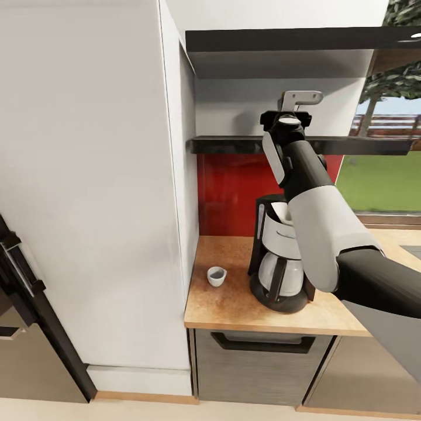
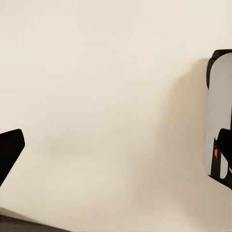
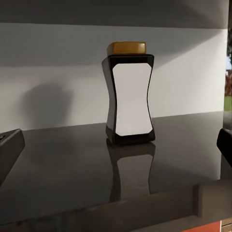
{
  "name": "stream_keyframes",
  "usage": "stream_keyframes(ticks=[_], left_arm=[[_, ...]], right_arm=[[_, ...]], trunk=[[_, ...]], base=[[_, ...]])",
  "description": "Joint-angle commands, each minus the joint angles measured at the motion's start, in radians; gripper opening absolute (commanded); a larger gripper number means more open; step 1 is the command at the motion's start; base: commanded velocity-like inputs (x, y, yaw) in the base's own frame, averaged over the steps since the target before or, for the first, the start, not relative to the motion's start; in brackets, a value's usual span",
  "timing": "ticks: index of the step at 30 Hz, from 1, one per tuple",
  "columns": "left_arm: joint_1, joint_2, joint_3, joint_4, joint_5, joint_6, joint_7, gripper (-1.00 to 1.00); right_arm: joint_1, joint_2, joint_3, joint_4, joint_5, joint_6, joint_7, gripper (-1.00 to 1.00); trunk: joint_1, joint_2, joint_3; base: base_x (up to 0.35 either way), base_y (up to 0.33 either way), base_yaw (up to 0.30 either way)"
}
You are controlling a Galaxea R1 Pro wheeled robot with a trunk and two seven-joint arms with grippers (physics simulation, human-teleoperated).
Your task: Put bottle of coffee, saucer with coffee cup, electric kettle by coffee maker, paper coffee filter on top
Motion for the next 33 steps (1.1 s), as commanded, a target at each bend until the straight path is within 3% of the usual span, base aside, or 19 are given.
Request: stream_keyframes(ticks=[1,15,23,29,33], left_arm=[[-0.001,0.0,-0.008,0.001,0.01,-0.003,-0.004,1.0],[0.0,0.002,-0.009,0.004,0.01,-0.001,-0.003,1.0],[0.012,0.006,-0.01,0.02,0.007,-0.018,-0.011,1.0],[0.054,0.011,-0.009,0.013,0.008,-0.118,-0.021,1.0],[0.061,0.011,-0.001,0.01,0.018,-0.186,-0.065,1.0]], right_arm=[[-0.001,0.0,0.002,-0.001,0.005,0.008,-0.003,1.0],[-0.001,-0.001,0.002,0.0,0.005,0.008,-0.003,1.0],[-0.001,0.0,0.003,0.003,0.006,0.008,-0.003,1.0],[-0.001,0.0,0.003,0.005,0.006,0.008,-0.003,1.0],[-0.001,0.0,0.003,0.007,0.006,0.008,-0.003,1.0]], trunk=[[0.001,-0.002,-0.002],[0.001,-0.002,-0.002],[0.001,-0.002,-0.002],[0.001,-0.002,-0.002],[0.001,-0.002,-0.002]], base=[[0.05,-0.009,0.0],[0.208,-0.135,0.0],[0.059,-0.06,0.0],[0.005,-0.005,0.0],[0.0,0.0,0.0]])
